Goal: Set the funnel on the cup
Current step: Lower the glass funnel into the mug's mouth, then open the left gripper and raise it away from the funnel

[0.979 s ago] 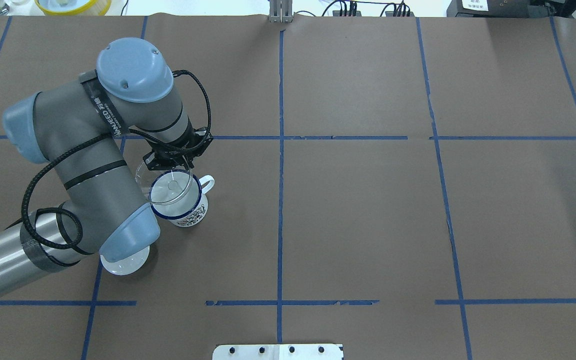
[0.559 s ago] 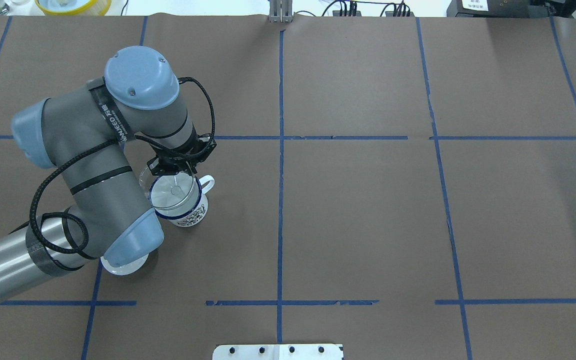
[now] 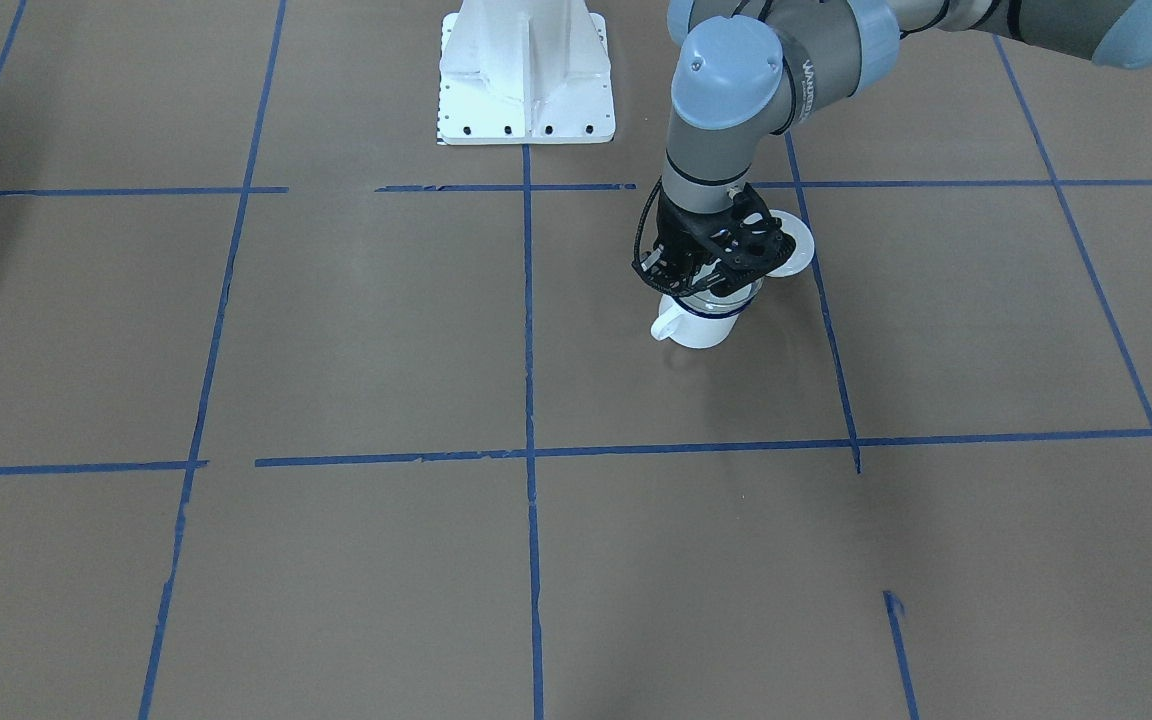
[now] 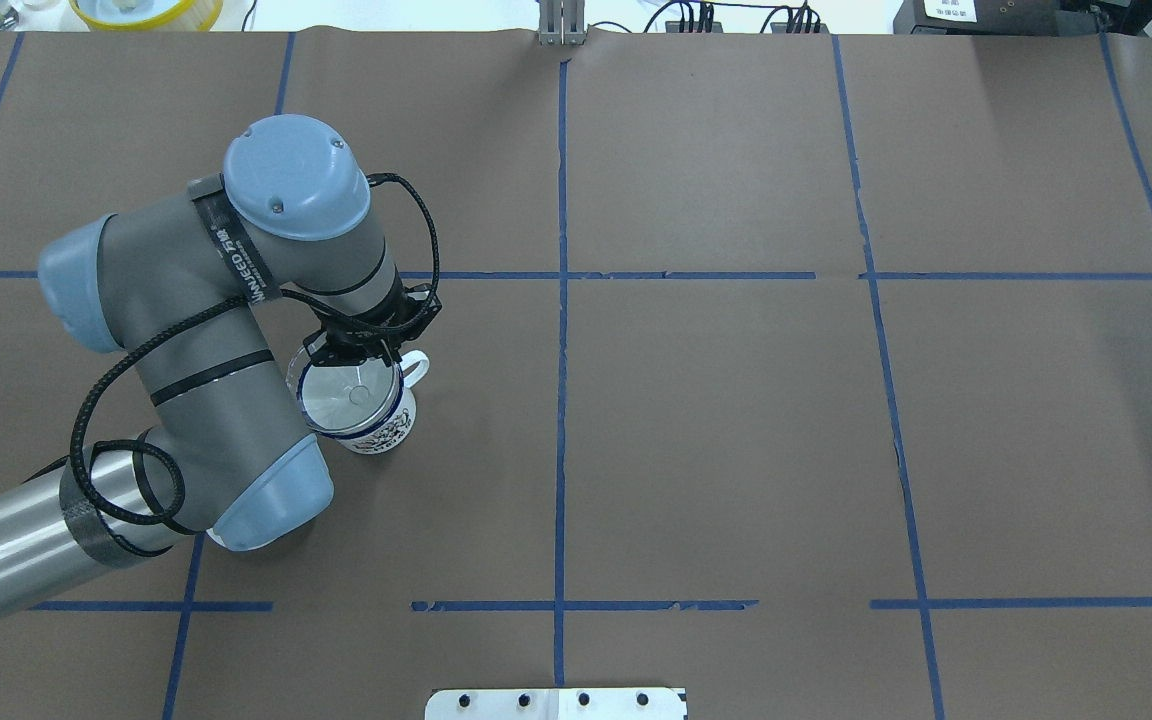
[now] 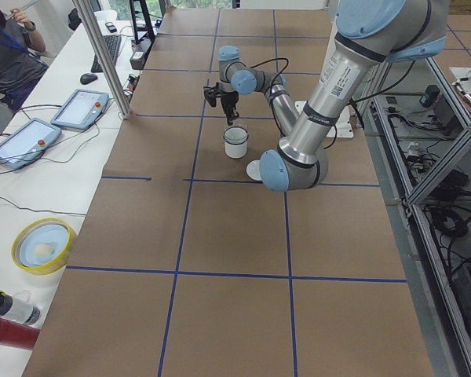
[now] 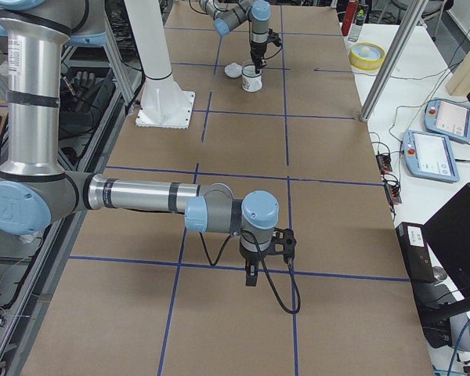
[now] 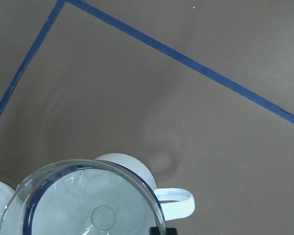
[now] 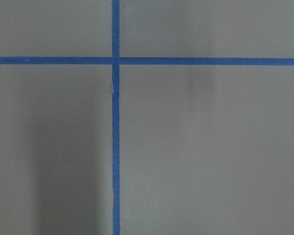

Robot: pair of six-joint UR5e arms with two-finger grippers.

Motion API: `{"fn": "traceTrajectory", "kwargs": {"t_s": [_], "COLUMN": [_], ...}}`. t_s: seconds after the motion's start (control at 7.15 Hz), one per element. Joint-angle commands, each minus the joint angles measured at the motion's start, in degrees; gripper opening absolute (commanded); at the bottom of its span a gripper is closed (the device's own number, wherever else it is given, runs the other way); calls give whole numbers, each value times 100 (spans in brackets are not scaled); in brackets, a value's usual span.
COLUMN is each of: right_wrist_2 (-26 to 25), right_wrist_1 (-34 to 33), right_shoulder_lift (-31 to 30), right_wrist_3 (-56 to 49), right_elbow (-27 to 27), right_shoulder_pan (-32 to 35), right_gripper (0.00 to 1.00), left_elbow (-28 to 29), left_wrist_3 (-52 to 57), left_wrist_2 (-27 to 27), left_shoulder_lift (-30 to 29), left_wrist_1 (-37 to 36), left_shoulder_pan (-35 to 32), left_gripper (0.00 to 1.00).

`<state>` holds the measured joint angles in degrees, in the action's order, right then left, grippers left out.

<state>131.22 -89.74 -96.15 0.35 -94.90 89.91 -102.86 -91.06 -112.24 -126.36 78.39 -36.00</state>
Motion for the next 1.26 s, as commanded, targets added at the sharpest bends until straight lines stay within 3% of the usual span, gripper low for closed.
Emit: {"fn": "traceTrajectory", "kwargs": {"t_s": [0.0, 0.28, 0.42, 0.56, 0.84, 1.12], "right_wrist_2": [0, 0, 0, 0, 0, 0], "right_wrist_1": [0, 0, 0, 0, 0, 0], "right_shoulder_lift": [0, 0, 0, 0, 0, 0], "right_wrist_3": [0, 0, 0, 0, 0, 0], "right_elbow": [-2, -2, -2, -2, -2, 7], "right_shoulder_pan": [0, 0, 0, 0, 0, 0], "right_gripper": [100, 100, 100, 100, 100, 100], "left_elbow": [3, -6, 3, -14, -424, -1503], "left_wrist_3": [0, 9, 0, 0, 244, 1644], "left_wrist_2": [0, 0, 9, 9, 26, -70], "left_shoulder_lift": [41, 33, 24, 24, 59, 626], "left_wrist_1": [10, 19, 19, 10, -8, 88], "left_shoulder_pan": [5, 5, 5, 5, -187, -905], "left_gripper": [0, 23, 86, 100, 100, 100]}}
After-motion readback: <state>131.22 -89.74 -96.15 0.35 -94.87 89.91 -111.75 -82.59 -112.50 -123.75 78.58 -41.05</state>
